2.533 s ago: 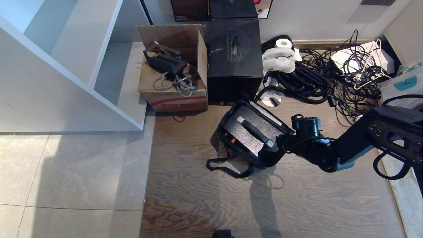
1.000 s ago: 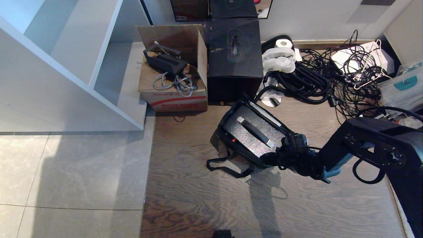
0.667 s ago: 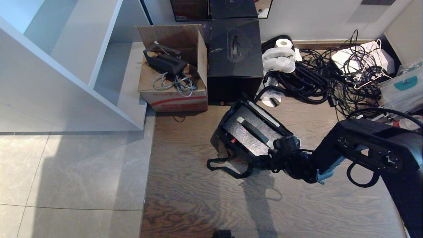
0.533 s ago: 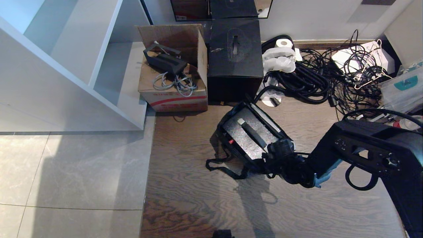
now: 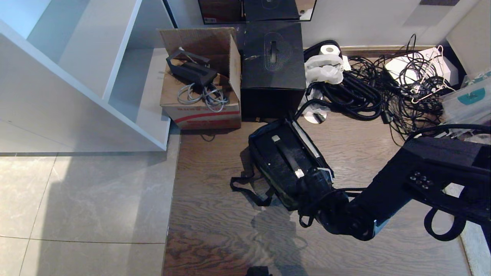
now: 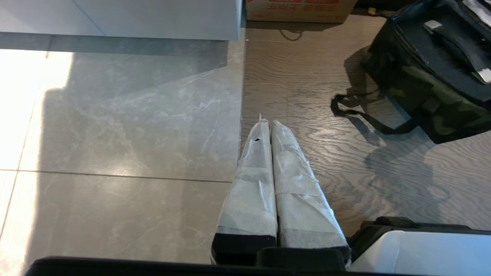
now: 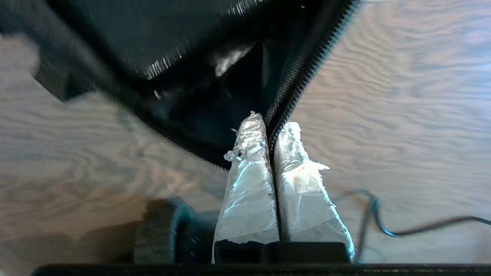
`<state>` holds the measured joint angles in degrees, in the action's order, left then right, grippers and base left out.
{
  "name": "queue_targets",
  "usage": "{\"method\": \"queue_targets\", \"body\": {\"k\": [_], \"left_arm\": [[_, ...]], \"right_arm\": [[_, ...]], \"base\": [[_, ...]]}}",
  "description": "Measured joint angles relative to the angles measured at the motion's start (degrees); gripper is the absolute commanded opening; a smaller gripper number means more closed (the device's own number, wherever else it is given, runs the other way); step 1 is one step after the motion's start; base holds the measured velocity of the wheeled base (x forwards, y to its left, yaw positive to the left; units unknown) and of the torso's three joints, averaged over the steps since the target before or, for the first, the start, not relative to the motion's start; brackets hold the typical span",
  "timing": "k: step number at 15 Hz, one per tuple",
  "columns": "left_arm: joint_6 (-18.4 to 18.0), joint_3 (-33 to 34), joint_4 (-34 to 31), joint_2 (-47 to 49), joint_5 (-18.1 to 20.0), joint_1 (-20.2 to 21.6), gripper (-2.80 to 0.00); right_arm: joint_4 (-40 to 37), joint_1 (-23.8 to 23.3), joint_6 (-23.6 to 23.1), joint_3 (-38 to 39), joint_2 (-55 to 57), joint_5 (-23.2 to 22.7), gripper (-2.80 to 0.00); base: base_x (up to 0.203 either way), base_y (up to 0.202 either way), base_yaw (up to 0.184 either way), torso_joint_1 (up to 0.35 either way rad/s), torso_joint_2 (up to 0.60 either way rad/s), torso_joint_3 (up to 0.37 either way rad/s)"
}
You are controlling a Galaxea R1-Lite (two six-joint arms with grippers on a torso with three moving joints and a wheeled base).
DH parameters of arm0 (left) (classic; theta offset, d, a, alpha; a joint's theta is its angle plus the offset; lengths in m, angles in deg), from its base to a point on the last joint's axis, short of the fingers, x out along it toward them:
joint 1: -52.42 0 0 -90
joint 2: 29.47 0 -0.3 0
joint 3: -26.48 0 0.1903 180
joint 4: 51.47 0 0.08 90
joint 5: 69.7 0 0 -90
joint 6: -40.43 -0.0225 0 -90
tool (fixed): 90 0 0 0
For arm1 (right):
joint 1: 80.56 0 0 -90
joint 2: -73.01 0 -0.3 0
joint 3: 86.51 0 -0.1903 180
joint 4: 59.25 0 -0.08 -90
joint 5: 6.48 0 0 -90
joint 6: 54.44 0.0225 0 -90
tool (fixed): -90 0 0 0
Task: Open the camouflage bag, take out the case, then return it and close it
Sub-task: Close the top of the storage box
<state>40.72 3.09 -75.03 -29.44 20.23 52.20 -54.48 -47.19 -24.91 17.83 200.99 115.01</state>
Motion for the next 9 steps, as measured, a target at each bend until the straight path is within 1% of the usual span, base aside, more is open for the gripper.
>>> {"method": "queue_targets", "body": {"k": [3,4,9], "left_arm": [[0.0,0.0,0.0,0.0,0.0,0.1,-2.80],[0.0,0.0,0.0,0.0,0.0,0.1,-2.80],[0.0,0.0,0.0,0.0,0.0,0.0,-2.80]], "right_arm": [[-0.5,1.6,-0.1,2.3,-1.0,0.7,-2.80],[0.0,2.0,0.0,2.6,-1.1,0.9,0.00],[2.1,2.6,0.0,3.4,-1.2,0.7,0.00]], "base": [[0.000,0.000,0.000,0.000,0.00,0.000],[0.000,0.000,0.000,0.000,0.00,0.000],[0.000,0.000,0.000,0.000,0.00,0.000]]}}
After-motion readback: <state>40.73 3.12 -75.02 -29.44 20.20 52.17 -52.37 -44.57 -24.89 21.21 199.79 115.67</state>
